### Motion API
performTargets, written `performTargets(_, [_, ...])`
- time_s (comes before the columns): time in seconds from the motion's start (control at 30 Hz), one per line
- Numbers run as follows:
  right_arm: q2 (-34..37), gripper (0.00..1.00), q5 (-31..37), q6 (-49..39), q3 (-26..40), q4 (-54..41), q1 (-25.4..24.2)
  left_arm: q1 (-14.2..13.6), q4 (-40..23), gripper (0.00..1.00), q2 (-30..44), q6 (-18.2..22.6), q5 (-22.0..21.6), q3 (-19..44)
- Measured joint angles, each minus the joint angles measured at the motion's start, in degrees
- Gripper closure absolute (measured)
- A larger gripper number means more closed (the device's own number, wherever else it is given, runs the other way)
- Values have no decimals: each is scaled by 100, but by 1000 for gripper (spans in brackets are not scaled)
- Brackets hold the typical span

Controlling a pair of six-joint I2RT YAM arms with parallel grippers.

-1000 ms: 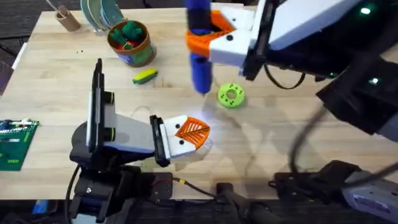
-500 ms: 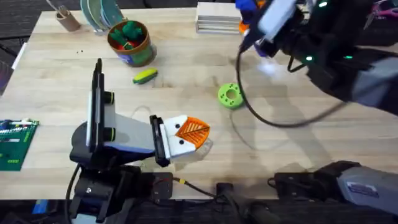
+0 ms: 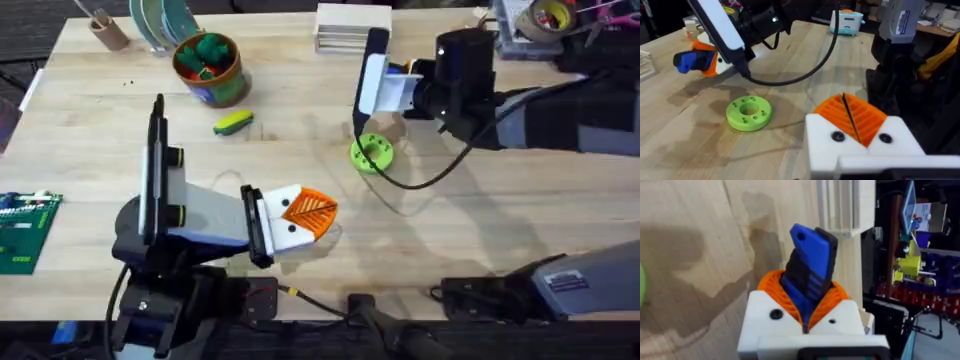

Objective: Pick up the gripper from the table and insert it into the empty holder that is missing its gripper. Then pick up a screw, insert it into the mounting hole, and use the screwdriver to tighten it. Finally, clean up the table by picking up the vegetable and placing it into the bucket.

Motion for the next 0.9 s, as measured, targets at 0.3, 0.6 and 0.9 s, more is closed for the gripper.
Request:
performTargets(0.3, [194, 36, 128, 229, 73, -66, 98, 0, 0, 997, 0, 0, 0, 0])
performTargets(0.6, [172, 8, 200, 830, 122, -296, 97, 0, 0, 997, 0, 0, 0, 0])
performTargets(0.9, [-160, 10, 264, 2494, 90, -555, 162, 0, 2, 690, 0, 4, -4, 0])
